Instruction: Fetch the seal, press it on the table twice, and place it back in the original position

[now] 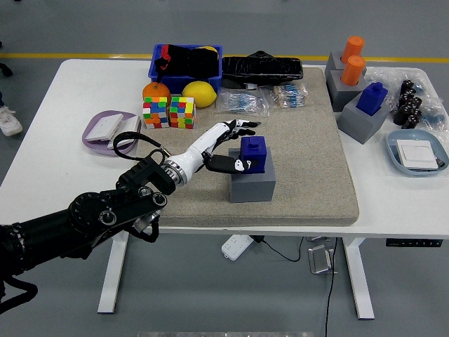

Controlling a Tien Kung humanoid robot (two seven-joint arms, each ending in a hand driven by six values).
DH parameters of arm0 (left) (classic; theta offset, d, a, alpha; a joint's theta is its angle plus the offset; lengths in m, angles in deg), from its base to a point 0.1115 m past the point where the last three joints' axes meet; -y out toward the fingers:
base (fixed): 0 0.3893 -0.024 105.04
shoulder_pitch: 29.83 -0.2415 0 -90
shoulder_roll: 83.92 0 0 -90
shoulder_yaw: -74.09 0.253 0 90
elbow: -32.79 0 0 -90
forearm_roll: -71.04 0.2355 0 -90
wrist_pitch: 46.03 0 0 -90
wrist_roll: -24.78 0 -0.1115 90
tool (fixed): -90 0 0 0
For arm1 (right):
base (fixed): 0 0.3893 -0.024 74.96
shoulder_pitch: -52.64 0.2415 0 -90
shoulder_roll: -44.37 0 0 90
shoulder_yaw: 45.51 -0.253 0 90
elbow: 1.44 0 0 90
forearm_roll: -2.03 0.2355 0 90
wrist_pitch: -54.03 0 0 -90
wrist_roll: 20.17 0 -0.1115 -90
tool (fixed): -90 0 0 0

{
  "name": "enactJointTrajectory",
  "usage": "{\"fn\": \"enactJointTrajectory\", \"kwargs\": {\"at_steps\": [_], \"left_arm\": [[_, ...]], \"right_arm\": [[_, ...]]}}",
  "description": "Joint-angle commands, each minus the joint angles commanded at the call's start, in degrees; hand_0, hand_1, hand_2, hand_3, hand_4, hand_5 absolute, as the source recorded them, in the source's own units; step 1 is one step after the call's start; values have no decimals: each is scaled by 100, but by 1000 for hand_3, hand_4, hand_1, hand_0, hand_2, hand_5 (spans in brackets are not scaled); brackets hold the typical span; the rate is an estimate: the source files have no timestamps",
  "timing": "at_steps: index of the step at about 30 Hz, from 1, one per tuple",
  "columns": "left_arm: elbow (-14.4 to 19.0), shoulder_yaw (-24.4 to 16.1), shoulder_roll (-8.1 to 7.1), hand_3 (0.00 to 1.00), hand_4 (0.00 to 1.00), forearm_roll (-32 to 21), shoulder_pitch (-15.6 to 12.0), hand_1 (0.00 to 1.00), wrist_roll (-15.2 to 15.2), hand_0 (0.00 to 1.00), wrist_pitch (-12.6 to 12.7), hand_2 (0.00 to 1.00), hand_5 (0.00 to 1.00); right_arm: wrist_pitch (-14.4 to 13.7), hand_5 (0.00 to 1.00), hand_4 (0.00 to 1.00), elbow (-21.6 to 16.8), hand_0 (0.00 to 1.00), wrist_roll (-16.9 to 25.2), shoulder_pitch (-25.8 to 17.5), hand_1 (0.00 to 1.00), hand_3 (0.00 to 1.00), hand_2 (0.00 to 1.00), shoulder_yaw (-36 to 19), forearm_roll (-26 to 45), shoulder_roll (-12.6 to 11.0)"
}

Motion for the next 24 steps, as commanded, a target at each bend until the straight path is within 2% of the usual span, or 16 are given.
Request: {"fn": "enactJointTrajectory", "kwargs": {"at_steps": [1,4,6,7,12,13,16,18,19,24], "left_arm": [[3,-24,-8,905,932,1,-7,966,4,936,-11,893,2],[31,-100,-39,905,932,9,-32,966,7,936,-61,893,2],[75,-212,-72,905,932,23,-59,966,-2,936,-192,893,2],[91,-254,-81,956,998,25,-66,996,-14,966,-260,961,193],[306,-584,-155,956,998,109,-111,996,-168,966,-799,961,193],[356,-647,-167,998,998,120,-120,998,-195,998,-879,998,339],[503,-872,-201,998,998,149,-158,998,-281,998,-1084,998,339],[556,-984,-215,998,998,151,-178,998,-302,998,-1126,998,339],[572,-1068,-224,998,998,156,-197,998,-297,998,-1126,998,469],[476,-1503,-314,998,998,153,-301,998,-208,998,-1036,998,469]], "right_arm": [[0,539,850,0,880,2,-2,744,755,726,-2,-1,-1],[1,539,850,0,880,0,-7,744,755,726,-7,-8,0],[2,539,850,0,880,-1,-10,744,755,726,-21,-19,3],[1,540,850,0,880,-3,-12,744,755,726,-29,-24,5],[3,540,850,0,880,-4,-12,744,755,726,-43,-31,9],[1,540,851,0,880,-1,-12,743,755,726,-43,-31,8],[4,540,851,0,880,5,-9,743,755,726,-28,-17,7],[3,540,851,0,880,6,-10,743,755,726,-28,-14,9],[3,541,852,0,880,3,-12,743,756,726,-32,-18,11],[2,541,852,0,880,-4,-24,743,756,726,-53,-36,16]]}}
